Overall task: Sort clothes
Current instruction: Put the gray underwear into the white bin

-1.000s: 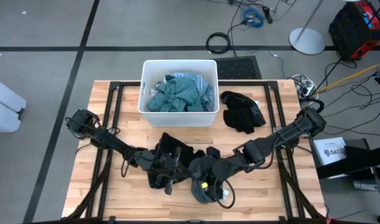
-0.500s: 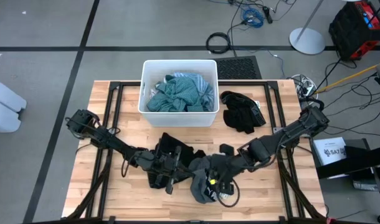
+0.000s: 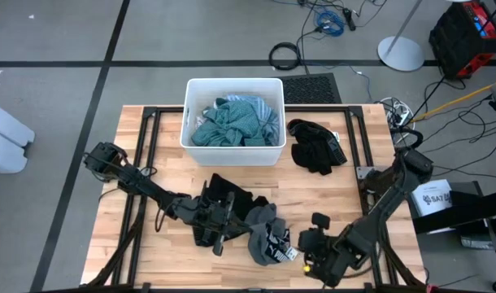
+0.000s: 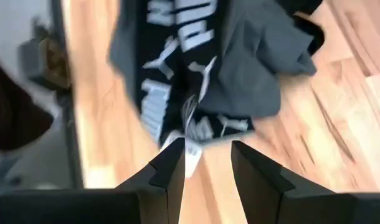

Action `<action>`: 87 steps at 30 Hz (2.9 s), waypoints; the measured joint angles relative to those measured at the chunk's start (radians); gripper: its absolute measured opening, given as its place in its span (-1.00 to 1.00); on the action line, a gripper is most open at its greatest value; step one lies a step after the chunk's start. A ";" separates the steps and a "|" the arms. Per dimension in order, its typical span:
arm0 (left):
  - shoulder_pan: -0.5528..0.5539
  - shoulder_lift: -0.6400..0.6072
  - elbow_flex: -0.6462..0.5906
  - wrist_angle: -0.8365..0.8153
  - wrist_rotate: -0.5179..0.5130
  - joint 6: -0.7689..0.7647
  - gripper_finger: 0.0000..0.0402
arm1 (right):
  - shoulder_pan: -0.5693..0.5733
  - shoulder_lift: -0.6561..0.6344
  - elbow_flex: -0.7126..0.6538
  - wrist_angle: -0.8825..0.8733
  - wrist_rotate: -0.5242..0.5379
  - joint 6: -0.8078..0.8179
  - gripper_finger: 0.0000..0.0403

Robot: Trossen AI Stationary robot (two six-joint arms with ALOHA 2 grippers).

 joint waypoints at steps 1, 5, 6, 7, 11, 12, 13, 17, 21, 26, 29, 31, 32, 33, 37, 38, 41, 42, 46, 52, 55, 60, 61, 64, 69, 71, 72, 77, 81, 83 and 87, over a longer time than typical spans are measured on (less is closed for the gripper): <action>0.000 0.000 0.000 0.000 0.000 0.000 -1.00 | -0.002 0.001 -0.029 0.043 0.018 0.004 -0.41; 0.000 0.000 0.000 0.000 0.000 0.001 -1.00 | -0.013 0.001 -0.140 0.275 0.034 -0.037 -0.41; 0.000 0.000 0.000 0.000 0.000 0.001 -1.00 | -0.013 0.001 -0.159 0.310 0.035 -0.042 -0.41; 0.000 0.000 0.000 -0.001 0.000 0.001 -1.00 | -0.013 0.000 -0.177 0.338 0.035 -0.041 -0.41; 0.000 0.000 0.000 -0.017 0.000 0.001 -1.00 | -0.017 0.001 -0.226 0.385 0.044 -0.042 -0.41; 0.000 0.000 0.000 -0.018 -0.001 0.001 -1.00 | -0.019 0.001 -0.230 0.398 0.053 -0.043 -0.41; 0.000 0.000 0.000 -0.018 -0.001 0.000 -1.00 | -0.022 0.000 -0.234 0.415 0.057 -0.045 -0.41; 0.002 -0.001 0.000 -0.018 0.000 0.000 -1.00 | -0.035 0.000 -0.250 0.475 0.057 -0.080 -0.41; 0.002 -0.001 0.000 -0.018 -0.001 0.000 -1.00 | -0.048 0.000 -0.267 0.489 0.058 -0.103 -0.41; 0.002 -0.001 0.000 -0.018 0.000 0.000 -1.00 | -0.062 0.000 -0.300 0.524 0.062 -0.107 -0.41; 0.002 -0.001 0.000 -0.019 0.000 0.000 -1.00 | -0.066 0.000 -0.319 0.621 0.063 -0.153 -0.42; 0.002 -0.001 0.000 -0.019 0.000 -0.001 -1.00 | -0.066 0.000 -0.326 0.657 0.059 -0.189 -0.49; 0.002 -0.001 0.000 -0.018 0.000 0.000 -1.00 | -0.066 0.000 -0.328 0.660 0.059 -0.198 -0.55; 0.002 -0.001 0.000 -0.018 0.000 -0.001 -1.00 | -0.066 0.000 -0.328 0.661 0.061 -0.204 -0.64; 0.002 -0.001 0.000 -0.018 0.000 -0.001 -1.00 | -0.068 0.000 -0.328 0.664 0.077 -0.226 -0.95; 0.002 -0.001 0.000 -0.017 0.000 -0.001 -1.00 | -0.068 0.000 -0.328 0.664 0.089 -0.226 -0.96; 0.002 -0.001 0.000 0.000 0.000 -0.001 -1.00 | -0.070 -0.002 -0.322 0.648 0.105 -0.241 -0.99; 0.002 -0.001 0.000 0.014 0.007 -0.001 -1.00 | -0.070 -0.004 -0.313 0.632 0.109 -0.249 -0.99; 0.002 -0.001 0.000 0.122 0.074 0.000 -1.00 | -0.069 -0.034 -0.241 0.487 0.110 -0.264 -1.00; 0.002 -0.020 0.000 0.395 0.220 0.000 -1.00 | -0.065 -0.070 -0.009 0.077 0.112 -0.279 -1.00; 0.007 -0.037 0.000 0.543 0.219 0.016 -0.98 | -0.064 -0.070 0.136 -0.123 0.118 -0.289 -1.00; 0.045 -0.083 0.075 0.507 0.109 0.001 -0.97 | -0.075 -0.071 0.351 -0.348 0.120 -0.324 -1.00; 0.055 -0.084 0.094 0.476 0.108 -0.006 -0.97 | -0.083 -0.071 0.380 -0.367 0.118 -0.335 -1.00; 0.079 -0.085 0.155 0.324 0.108 -0.008 -0.97 | -0.110 -0.071 0.426 -0.370 0.108 -0.366 -1.00; 0.094 -0.085 0.216 -0.002 0.107 -0.008 -0.96 | -0.151 -0.071 0.355 -0.394 0.021 -0.315 -1.00; 0.091 -0.085 0.217 -0.100 0.092 -0.015 -0.96 | -0.154 -0.070 0.284 -0.398 -0.041 -0.265 -1.00; 0.089 -0.085 0.217 -0.134 0.081 -0.030 -0.96 | -0.156 -0.070 0.245 -0.395 -0.072 -0.242 -1.00; 0.079 -0.085 0.218 -0.260 0.028 -0.058 -0.98 | -0.156 -0.069 0.019 -0.199 -0.228 -0.172 -1.00; 0.079 -0.085 0.218 -0.351 -0.036 -0.061 -0.98 | -0.157 -0.068 -0.106 0.024 -0.292 -0.257 -0.94; 0.079 -0.085 0.218 -0.384 -0.075 -0.061 -0.98 | -0.156 -0.068 -0.126 0.063 -0.294 -0.298 -0.85; 0.082 -0.085 0.218 -0.445 -0.100 -0.061 -0.99 | -0.152 -0.068 -0.112 0.057 -0.293 -0.342 -0.60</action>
